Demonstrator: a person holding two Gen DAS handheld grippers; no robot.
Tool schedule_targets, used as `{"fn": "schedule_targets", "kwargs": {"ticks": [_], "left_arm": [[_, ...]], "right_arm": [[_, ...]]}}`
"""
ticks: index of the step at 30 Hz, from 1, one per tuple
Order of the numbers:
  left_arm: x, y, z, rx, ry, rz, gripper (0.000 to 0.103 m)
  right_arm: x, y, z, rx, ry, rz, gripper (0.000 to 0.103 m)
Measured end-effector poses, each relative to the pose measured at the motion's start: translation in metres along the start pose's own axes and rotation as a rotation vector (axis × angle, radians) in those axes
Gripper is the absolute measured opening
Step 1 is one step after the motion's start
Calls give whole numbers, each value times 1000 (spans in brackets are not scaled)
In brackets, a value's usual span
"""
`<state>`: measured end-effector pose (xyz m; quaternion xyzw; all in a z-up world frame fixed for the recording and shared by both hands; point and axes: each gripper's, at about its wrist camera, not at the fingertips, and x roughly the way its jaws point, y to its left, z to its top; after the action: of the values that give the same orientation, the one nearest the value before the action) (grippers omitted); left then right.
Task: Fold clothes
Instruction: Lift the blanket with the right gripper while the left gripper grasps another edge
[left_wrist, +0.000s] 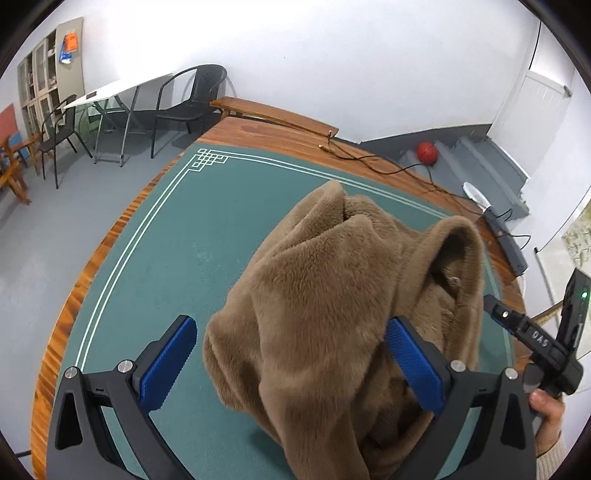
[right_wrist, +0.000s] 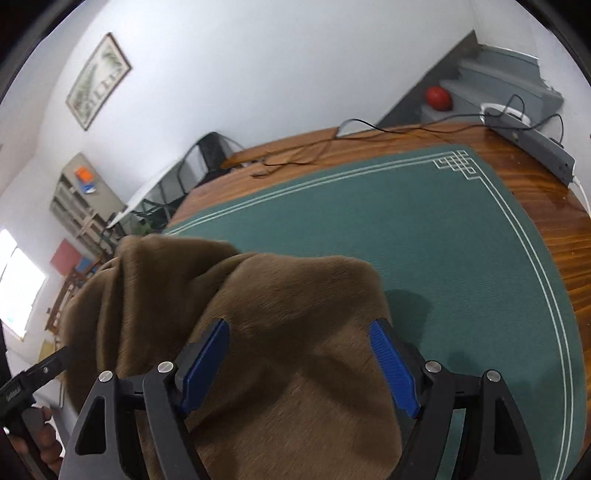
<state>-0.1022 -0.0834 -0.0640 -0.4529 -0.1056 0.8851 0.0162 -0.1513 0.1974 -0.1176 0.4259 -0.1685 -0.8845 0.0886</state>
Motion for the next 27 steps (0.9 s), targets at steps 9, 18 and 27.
{"fn": "schedule_targets", "kwargs": {"ticks": [9, 18, 27], "left_arm": [[33, 21, 0, -112, 80, -19, 86], [32, 20, -10, -118, 101, -57, 47], [22, 14, -13, -115, 99, -39, 41]], "right_arm": [[21, 13, -14, 20, 98, 58, 80], [20, 42, -31, -127, 59, -9, 18], [-65, 34, -28, -99, -125, 16, 14]]}}
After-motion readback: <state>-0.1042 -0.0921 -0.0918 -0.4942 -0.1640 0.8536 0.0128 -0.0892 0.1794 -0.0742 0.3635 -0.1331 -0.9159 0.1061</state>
